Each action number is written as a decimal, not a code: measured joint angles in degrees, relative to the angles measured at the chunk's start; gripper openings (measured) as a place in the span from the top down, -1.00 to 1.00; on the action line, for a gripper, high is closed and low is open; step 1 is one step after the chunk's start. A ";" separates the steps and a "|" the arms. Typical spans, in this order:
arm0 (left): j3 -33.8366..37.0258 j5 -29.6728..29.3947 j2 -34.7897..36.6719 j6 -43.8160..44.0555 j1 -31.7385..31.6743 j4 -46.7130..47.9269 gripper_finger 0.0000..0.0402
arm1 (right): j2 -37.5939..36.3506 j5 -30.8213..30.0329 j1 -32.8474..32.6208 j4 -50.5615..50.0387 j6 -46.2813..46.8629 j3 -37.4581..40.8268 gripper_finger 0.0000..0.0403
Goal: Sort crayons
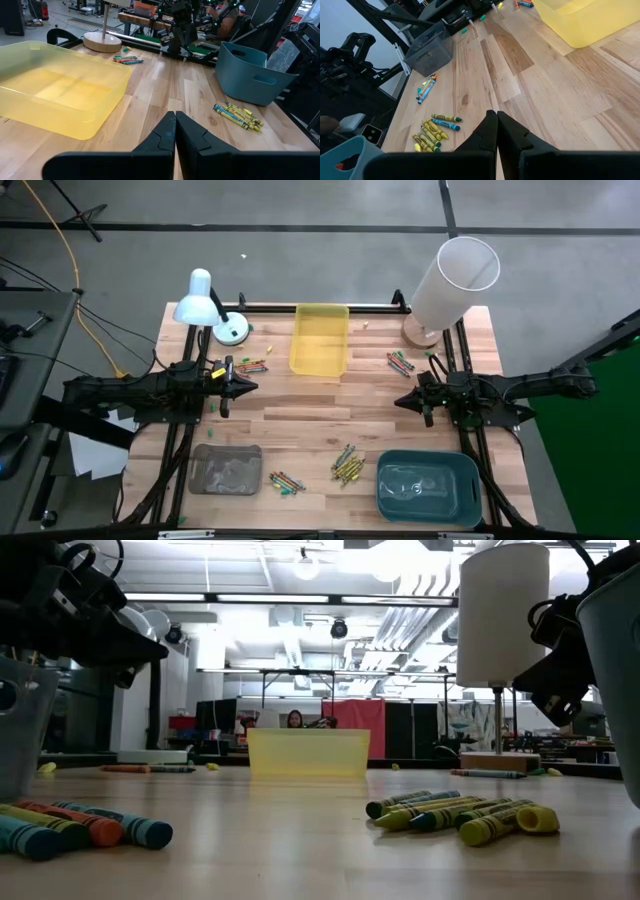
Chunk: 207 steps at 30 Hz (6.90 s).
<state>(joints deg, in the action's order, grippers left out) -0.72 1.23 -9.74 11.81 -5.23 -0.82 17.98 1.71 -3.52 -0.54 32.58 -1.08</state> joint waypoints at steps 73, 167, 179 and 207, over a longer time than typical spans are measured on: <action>-0.01 -0.02 0.00 0.00 0.00 -0.05 1.00 | 44.78 -19.27 12.84 -31.99 0.66 -30.03 0.21; 0.00 -0.02 0.00 0.00 0.01 -0.21 1.00 | 65.61 -13.03 -3.23 58.98 -28.86 -22.65 1.00; -0.01 -0.70 -0.02 -0.33 0.02 -3.43 1.00 | 65.64 -8.31 -1.97 59.01 -31.15 -24.99 1.00; -19.29 -8.66 -54.25 -15.42 6.73 -45.81 0.04 | 66.47 -5.09 2.75 52.08 -34.12 -35.30 1.00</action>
<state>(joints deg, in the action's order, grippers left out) -20.01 -7.42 -64.00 -3.60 1.50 -46.63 84.45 -3.38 -0.78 51.54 -1.54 -36.38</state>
